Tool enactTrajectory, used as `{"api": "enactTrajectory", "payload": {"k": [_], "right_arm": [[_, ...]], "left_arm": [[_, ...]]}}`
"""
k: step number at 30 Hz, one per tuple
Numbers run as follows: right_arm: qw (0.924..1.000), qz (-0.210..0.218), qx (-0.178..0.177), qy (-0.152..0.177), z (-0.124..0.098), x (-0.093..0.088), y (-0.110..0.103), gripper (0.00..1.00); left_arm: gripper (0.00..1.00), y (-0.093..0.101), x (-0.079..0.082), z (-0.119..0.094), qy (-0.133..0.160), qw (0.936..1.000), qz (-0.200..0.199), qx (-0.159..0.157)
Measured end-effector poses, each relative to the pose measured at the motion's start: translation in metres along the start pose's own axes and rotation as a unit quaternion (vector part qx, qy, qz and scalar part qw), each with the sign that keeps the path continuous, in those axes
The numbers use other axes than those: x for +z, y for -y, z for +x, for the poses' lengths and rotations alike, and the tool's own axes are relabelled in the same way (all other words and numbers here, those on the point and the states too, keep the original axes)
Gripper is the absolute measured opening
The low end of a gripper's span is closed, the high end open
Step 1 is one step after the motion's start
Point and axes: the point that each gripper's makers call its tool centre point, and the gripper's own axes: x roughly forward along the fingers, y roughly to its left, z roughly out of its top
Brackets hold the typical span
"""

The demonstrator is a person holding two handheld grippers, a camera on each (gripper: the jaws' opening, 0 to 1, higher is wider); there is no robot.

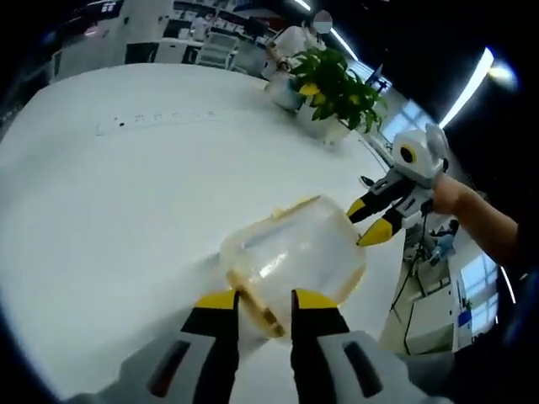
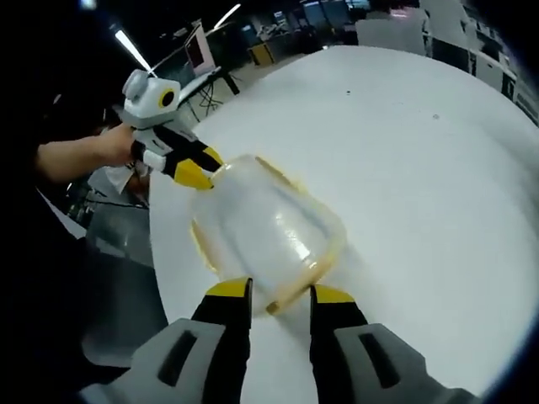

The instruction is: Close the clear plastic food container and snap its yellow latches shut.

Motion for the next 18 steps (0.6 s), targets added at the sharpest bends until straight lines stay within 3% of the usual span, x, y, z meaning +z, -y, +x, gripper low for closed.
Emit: {"api": "enactTrajectory", "payload": {"k": [8,18], "right_arm": [[0.9997,0.019,-0.001,0.018,-0.0035,-0.0041,-0.0013,0.25],[0.9993,-0.024,-0.030,-0.006,-0.0059,-0.0031,-0.0010,0.27]], "left_arm": [[0.17,0.0017,0.0012,0.0019,0.000,1.0000,-0.005,0.002],[0.19,0.0035,0.0070,0.0039,0.015,0.9990,0.040,0.011]]}}
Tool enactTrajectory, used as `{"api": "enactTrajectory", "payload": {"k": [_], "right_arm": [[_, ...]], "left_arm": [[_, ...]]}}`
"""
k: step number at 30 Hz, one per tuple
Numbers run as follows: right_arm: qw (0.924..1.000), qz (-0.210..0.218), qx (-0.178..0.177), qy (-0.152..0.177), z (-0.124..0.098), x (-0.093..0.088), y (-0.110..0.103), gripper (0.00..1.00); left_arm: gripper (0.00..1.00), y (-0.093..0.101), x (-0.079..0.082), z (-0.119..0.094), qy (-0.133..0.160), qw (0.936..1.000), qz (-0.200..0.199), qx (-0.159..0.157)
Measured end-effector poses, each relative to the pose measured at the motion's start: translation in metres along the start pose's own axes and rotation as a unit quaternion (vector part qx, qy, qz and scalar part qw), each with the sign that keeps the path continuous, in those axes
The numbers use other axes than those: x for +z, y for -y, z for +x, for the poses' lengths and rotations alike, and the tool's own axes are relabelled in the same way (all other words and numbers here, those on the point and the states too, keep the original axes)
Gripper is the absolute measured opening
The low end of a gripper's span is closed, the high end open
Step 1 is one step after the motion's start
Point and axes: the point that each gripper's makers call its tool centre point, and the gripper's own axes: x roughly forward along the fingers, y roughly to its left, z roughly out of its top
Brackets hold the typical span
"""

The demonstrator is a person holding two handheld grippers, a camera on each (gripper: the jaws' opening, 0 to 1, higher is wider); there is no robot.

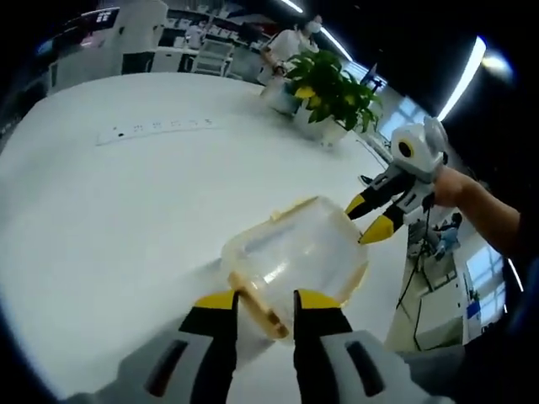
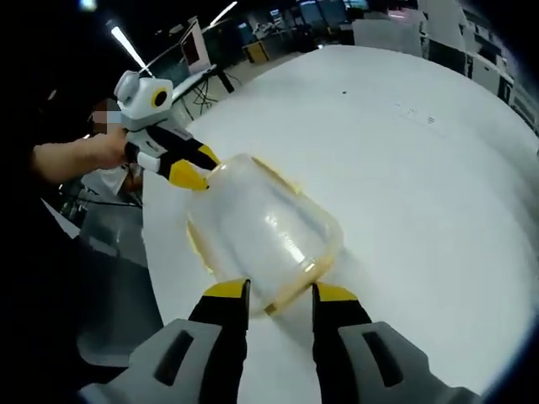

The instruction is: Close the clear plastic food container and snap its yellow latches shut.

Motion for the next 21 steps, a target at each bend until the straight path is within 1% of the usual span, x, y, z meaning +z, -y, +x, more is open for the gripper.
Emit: {"api": "enactTrajectory", "payload": {"k": [2,4,6,7,8,9,10,11,12,13,14,16,17,18,19,20,21], "right_arm": [[0.9998,-0.016,-0.010,-0.009,-0.001,0.000,0.000,0.27],[0.9989,-0.036,-0.022,-0.020,-0.001,0.001,0.001,0.28],[0.9957,-0.079,-0.041,-0.025,-0.001,0.005,0.004,0.31],[0.9935,-0.098,-0.048,-0.033,-0.002,0.005,0.004,0.32],[0.9952,-0.077,-0.048,-0.036,-0.001,0.004,0.002,0.32],[0.9910,-0.112,-0.061,-0.039,-0.002,0.007,0.006,0.33],[0.9892,-0.126,-0.063,-0.040,-0.002,0.008,0.005,0.34],[0.9894,-0.125,-0.064,-0.039,-0.001,0.009,0.005,0.35],[0.9897,-0.122,-0.062,-0.042,0.001,0.009,0.006,0.35],[0.9893,-0.125,-0.061,-0.042,0.001,0.009,0.007,0.35],[0.9890,-0.129,-0.059,-0.043,0.002,0.010,0.007,0.36],[0.9888,-0.132,-0.053,-0.044,0.003,0.010,0.006,0.37],[0.9888,-0.133,-0.053,-0.043,0.003,0.010,0.006,0.38],[0.9877,-0.141,-0.054,-0.041,0.004,0.011,0.007,0.39],[0.9871,-0.145,-0.054,-0.041,0.004,0.011,0.007,0.40],[0.9843,-0.162,-0.055,-0.040,0.004,0.013,0.006,0.40],[0.9828,-0.171,-0.057,-0.041,0.003,0.014,0.006,0.40]], "left_arm": [[0.19,0.002,0.003,0.000,0.002,0.9997,0.022,0.005],[0.20,0.001,0.005,0.000,0.006,0.9984,0.054,0.016],[0.21,0.003,0.008,-0.001,0.005,0.9946,0.099,0.032],[0.21,0.004,0.010,-0.002,0.003,0.9906,0.131,0.041],[0.22,0.004,0.012,-0.002,0.002,0.9869,0.155,0.046],[0.22,0.003,0.015,-0.004,0.003,0.9811,0.184,0.060],[0.21,0.003,0.016,-0.004,0.003,0.9795,0.192,0.061],[0.20,0.007,0.017,-0.005,0.002,0.9771,0.205,0.058],[0.20,0.009,0.017,-0.004,0.000,0.9782,0.201,0.052],[0.21,0.011,0.017,-0.004,-0.002,0.9775,0.205,0.048],[0.21,0.013,0.018,-0.004,-0.003,0.9743,0.221,0.043],[0.21,0.019,0.024,-0.003,0.011,0.9678,0.250,0.031],[0.21,0.022,0.024,-0.003,0.013,0.9641,0.264,0.026],[0.21,0.026,0.025,-0.001,0.011,0.9591,0.282,0.019],[0.22,0.027,0.025,-0.001,0.011,0.9571,0.289,0.017],[0.22,0.028,0.023,0.002,-0.002,0.9507,0.310,0.014],[0.22,0.029,0.022,0.003,-0.006,0.9492,0.314,0.012]]}}
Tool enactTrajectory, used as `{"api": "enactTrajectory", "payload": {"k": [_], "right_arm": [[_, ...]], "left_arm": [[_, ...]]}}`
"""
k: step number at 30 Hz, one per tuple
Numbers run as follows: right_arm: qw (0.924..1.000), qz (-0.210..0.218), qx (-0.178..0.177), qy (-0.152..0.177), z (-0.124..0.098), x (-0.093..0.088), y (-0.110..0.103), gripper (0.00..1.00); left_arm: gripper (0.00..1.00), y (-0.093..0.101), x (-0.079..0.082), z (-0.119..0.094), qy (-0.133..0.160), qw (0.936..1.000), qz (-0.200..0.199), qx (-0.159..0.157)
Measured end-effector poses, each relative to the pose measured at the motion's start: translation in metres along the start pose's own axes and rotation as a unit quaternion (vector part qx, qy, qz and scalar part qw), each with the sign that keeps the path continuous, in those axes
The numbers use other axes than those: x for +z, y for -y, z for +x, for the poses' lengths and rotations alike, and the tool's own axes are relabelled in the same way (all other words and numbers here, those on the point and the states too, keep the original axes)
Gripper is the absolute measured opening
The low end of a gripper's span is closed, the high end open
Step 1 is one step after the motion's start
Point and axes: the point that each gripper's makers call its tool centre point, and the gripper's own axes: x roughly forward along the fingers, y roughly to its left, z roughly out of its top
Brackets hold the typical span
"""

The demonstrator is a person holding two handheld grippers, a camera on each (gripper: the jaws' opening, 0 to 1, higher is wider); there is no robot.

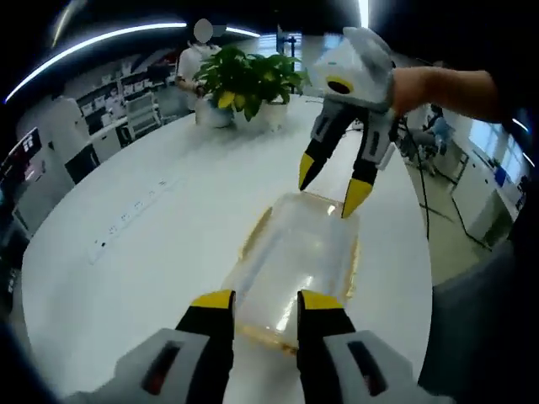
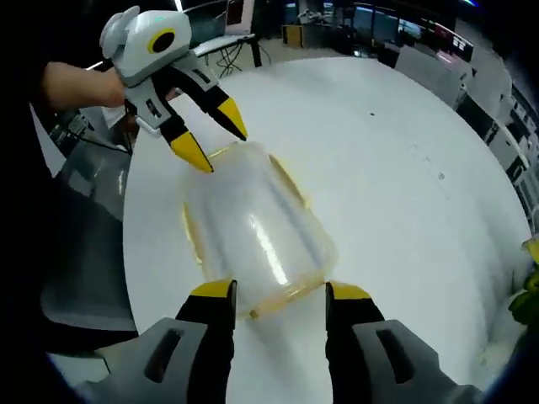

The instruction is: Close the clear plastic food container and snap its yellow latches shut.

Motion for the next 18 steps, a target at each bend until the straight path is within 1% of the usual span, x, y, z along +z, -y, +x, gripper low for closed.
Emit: {"api": "enactTrajectory", "payload": {"k": [2,5,6,7,8,9,10,13,16,18], "right_arm": [[0.9996,-0.027,-0.002,0.006,-0.001,0.006,0.001,0.41],[0.9989,-0.036,0.016,0.023,0.000,0.018,-0.006,0.41],[0.9988,-0.038,0.019,0.022,0.002,0.021,-0.007,0.42],[0.9986,-0.044,0.019,0.024,0.004,0.024,-0.008,0.42],[0.9975,-0.060,0.027,0.027,0.006,0.028,-0.011,0.42],[0.9968,-0.067,0.033,0.028,0.008,0.031,-0.014,0.41],[0.9966,-0.067,0.038,0.029,0.008,0.033,-0.016,0.41],[0.9943,-0.082,0.051,0.046,0.011,0.045,-0.023,0.40],[0.9930,-0.091,0.056,0.050,0.015,0.050,-0.027,0.40],[0.9924,-0.100,0.053,0.047,0.019,0.053,-0.025,0.40]], "left_arm": [[0.22,0.002,0.005,0.002,0.004,0.9999,0.011,-0.007],[0.22,0.007,0.011,0.004,0.009,0.9994,0.029,-0.019],[0.22,0.008,0.013,0.005,0.008,0.9990,0.039,-0.021],[0.22,0.009,0.013,0.006,0.006,0.9988,0.044,-0.022],[0.22,0.011,0.012,0.007,-0.001,0.9985,0.048,-0.025],[0.22,0.012,0.012,0.007,-0.003,0.9983,0.052,-0.025],[0.22,0.012,0.013,0.007,-0.005,0.9981,0.055,-0.025],[0.22,0.017,0.014,0.007,-0.005,0.9978,0.057,-0.032],[0.22,0.023,0.014,0.011,-0.006,0.9967,0.068,-0.044],[0.23,0.026,0.015,0.013,-0.004,0.9962,0.073,-0.047]]}}
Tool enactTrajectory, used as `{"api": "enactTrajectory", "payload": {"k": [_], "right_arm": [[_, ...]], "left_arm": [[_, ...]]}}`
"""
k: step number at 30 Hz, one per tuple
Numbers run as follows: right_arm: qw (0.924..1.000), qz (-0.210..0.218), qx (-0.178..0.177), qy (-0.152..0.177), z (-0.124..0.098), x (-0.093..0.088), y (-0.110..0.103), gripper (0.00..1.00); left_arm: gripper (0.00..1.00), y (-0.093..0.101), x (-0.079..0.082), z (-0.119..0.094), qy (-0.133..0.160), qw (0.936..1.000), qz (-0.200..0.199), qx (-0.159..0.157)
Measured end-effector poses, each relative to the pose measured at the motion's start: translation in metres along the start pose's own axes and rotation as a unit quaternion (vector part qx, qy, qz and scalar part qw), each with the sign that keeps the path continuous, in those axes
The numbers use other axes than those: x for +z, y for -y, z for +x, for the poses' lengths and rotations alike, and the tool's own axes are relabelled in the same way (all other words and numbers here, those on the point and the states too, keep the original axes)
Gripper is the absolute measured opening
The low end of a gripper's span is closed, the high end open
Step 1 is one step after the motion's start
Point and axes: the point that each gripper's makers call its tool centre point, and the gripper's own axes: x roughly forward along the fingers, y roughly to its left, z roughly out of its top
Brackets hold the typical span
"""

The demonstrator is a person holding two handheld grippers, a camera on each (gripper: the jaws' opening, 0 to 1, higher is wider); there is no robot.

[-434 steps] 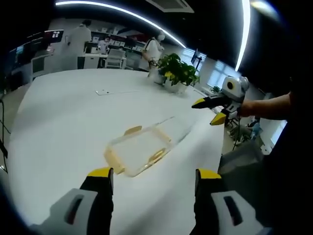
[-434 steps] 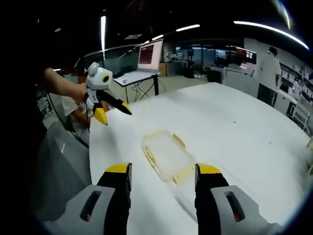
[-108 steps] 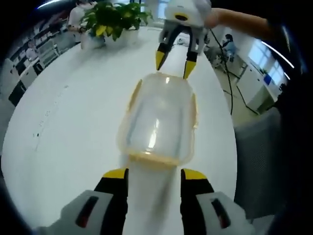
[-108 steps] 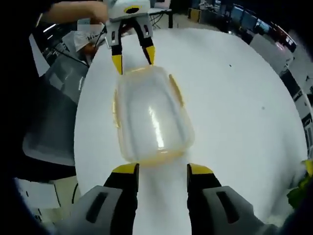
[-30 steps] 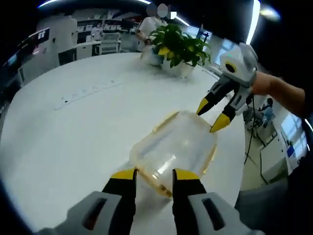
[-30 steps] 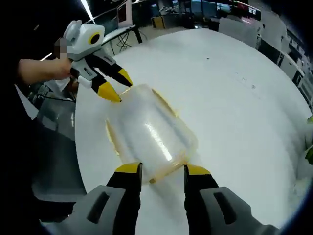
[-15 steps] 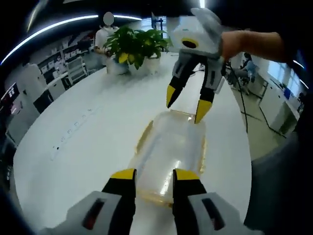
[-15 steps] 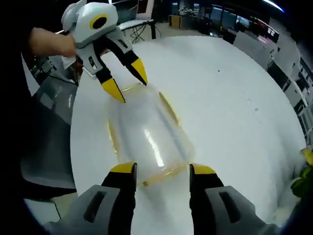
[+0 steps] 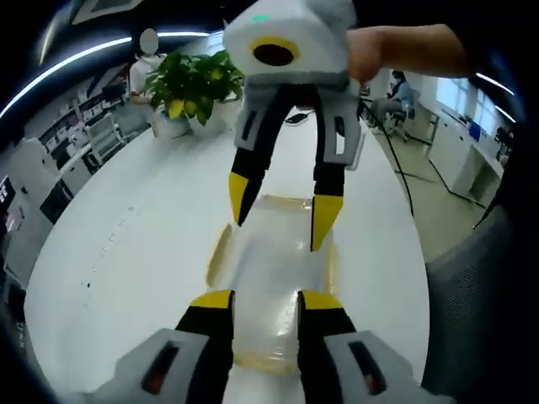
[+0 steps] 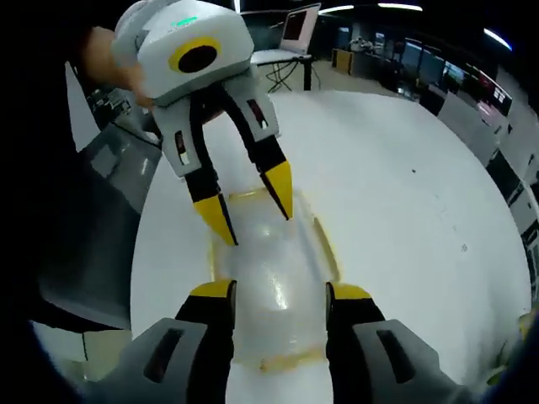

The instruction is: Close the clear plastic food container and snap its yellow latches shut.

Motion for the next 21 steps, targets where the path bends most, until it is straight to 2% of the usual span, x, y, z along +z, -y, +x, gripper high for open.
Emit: {"api": "enactTrajectory", "payload": {"k": [3,8,13,17,19,21], "right_arm": [[1.0000,0.000,-0.004,0.006,0.002,0.006,0.006,0.39],[1.0000,-0.002,0.002,0.006,0.008,0.010,0.011,0.38],[0.9999,-0.002,0.012,0.007,0.009,0.016,0.014,0.39],[0.9998,-0.006,0.017,-0.001,0.011,0.016,0.023,0.39],[0.9997,-0.009,0.023,-0.008,0.013,0.017,0.025,0.40],[0.9987,-0.016,0.041,-0.024,0.014,0.015,0.022,0.40]], "left_arm": [[0.24,0.003,0.001,0.001,-0.002,1.0000,0.007,0.000],[0.27,0.009,0.009,0.000,0.012,0.9999,-0.004,-0.005],[0.35,0.013,0.008,0.000,0.004,0.9999,-0.010,-0.004],[0.41,0.021,0.013,0.000,0.007,1.0000,-0.001,-0.006],[0.40,0.022,0.011,0.003,-0.002,0.9997,0.022,0.005],[0.41,0.025,0.010,0.008,-0.007,0.9998,0.018,0.009]]}}
